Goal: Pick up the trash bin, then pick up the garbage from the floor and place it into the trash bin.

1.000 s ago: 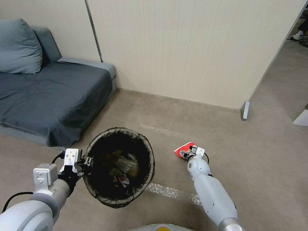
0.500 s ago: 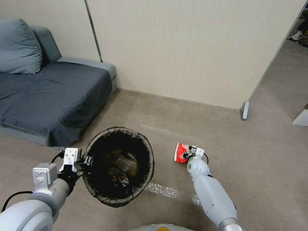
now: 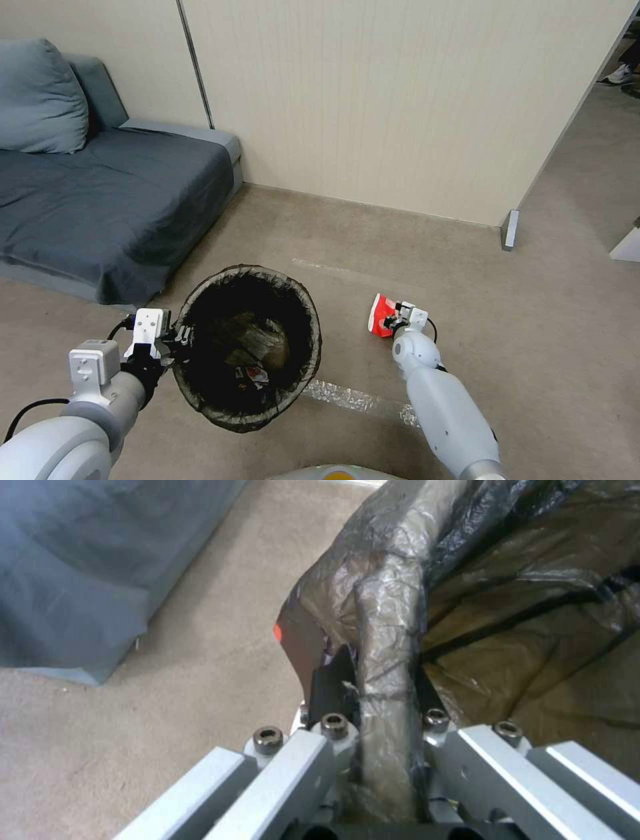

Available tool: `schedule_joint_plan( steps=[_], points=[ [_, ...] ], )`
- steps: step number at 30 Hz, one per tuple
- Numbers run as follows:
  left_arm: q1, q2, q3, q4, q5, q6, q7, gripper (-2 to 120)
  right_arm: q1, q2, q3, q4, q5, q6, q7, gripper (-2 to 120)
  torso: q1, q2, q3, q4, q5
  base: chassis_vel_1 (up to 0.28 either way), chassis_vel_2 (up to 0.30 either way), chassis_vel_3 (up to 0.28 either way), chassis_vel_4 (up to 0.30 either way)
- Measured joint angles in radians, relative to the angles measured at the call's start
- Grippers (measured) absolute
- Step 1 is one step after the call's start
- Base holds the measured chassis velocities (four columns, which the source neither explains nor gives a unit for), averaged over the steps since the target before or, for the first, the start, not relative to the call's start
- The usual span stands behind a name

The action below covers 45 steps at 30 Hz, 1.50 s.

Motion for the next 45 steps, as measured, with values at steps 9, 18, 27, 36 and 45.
schedule_joint_plan(
  steps=[9,18,27,36,45],
  points=[
    [-0.001,0.0,0.001,0.0,0.001,0.0,0.009,1,-0.072,-0.113,-0.028,0.327,0.017,-0.046,-0.015,0,0.0,0.0,0.0,0.0001,0.0006,0.0,0.0,0.0,0.0],
    [-0.006,0.003,0.004,0.0,0.001,0.0,0.011,1,-0.109,-0.285,-0.026,0.725,0.126,-0.144,-0.057,0,0.0,0.0,0.0,0.0001,0.0005,0.0,0.0,0.0,0.0],
    [-0.013,0.003,0.014,0.0,0.003,0.0,0.012,1,-0.116,-0.481,-0.042,1.057,0.352,-0.199,-0.126,0,0.0,0.0,0.0,0.0001,-0.0002,0.0,0.0,0.0,0.0],
    [-0.013,0.0,0.022,0.0,0.011,0.0,0.012,1,-0.047,-0.511,-0.148,1.193,0.414,-0.198,-0.233,0,0.0,0.0,0.0,0.0002,-0.0001,0.0,0.0,0.0,0.0],
    [-0.015,-0.003,0.023,0.0,0.013,0.0,0.012,1,0.055,-0.502,-0.397,1.243,0.423,-0.221,-0.245,0,0.0,0.0,0.0,0.0003,-0.0002,0.0,0.0,0.0,0.0]
  ],
)
